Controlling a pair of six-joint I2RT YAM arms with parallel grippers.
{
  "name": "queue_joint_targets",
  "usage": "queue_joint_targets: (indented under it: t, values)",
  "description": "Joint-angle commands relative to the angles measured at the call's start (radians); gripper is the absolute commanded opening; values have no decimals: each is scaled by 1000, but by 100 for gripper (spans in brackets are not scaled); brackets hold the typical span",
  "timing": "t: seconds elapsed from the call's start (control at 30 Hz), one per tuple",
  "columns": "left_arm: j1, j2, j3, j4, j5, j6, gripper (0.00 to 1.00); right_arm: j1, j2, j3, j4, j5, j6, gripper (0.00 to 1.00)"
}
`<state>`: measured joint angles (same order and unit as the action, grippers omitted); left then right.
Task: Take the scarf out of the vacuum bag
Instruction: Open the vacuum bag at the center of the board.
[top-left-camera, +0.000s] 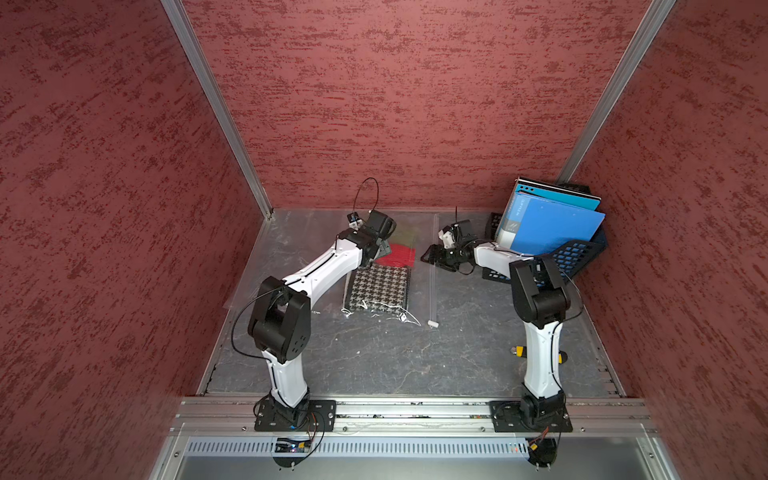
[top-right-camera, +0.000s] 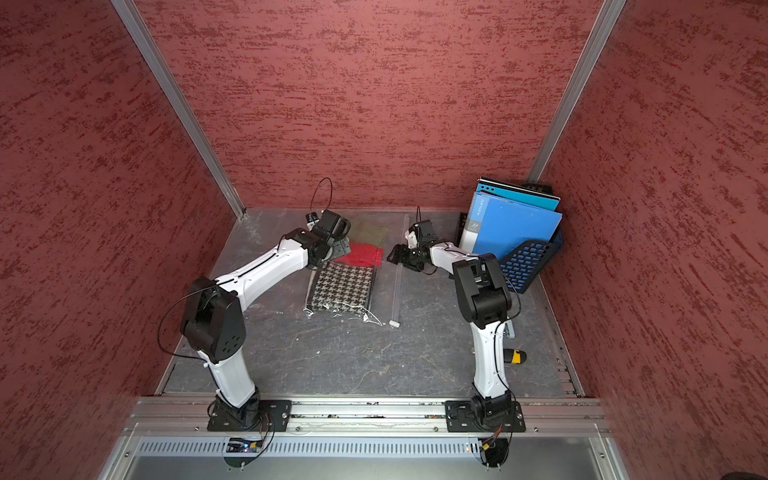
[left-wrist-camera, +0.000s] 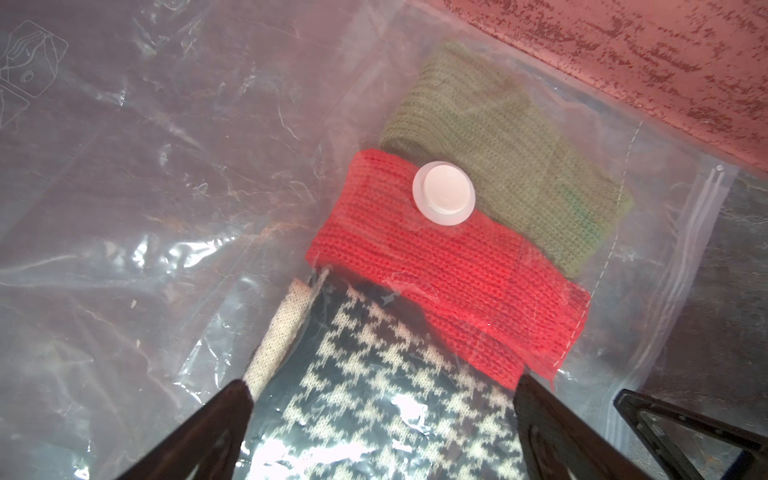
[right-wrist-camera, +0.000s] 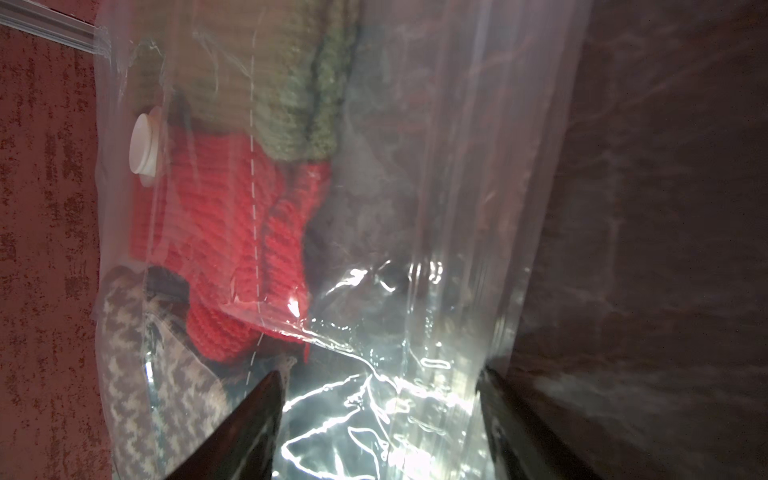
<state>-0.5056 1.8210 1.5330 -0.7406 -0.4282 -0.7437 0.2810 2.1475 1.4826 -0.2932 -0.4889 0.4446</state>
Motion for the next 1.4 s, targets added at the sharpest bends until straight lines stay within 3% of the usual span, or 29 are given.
queue_joint_targets:
  t: [0.0,0.73,1.23,1.37]
  values:
    - [1,-23,-2,-6,-18,16,100,5,15,14,-7,22,-10,75]
    - [-9,-14,23,-20,-14,14,100,1,-7,20,-61,124,-35,75]
    - [-11,-36,16,-31,-29,18,100,-5,52,-1,103,-87,36,72]
    - [-21,-37,18,-30,-31,25,99,-6,40,-18,139,-105,44,62]
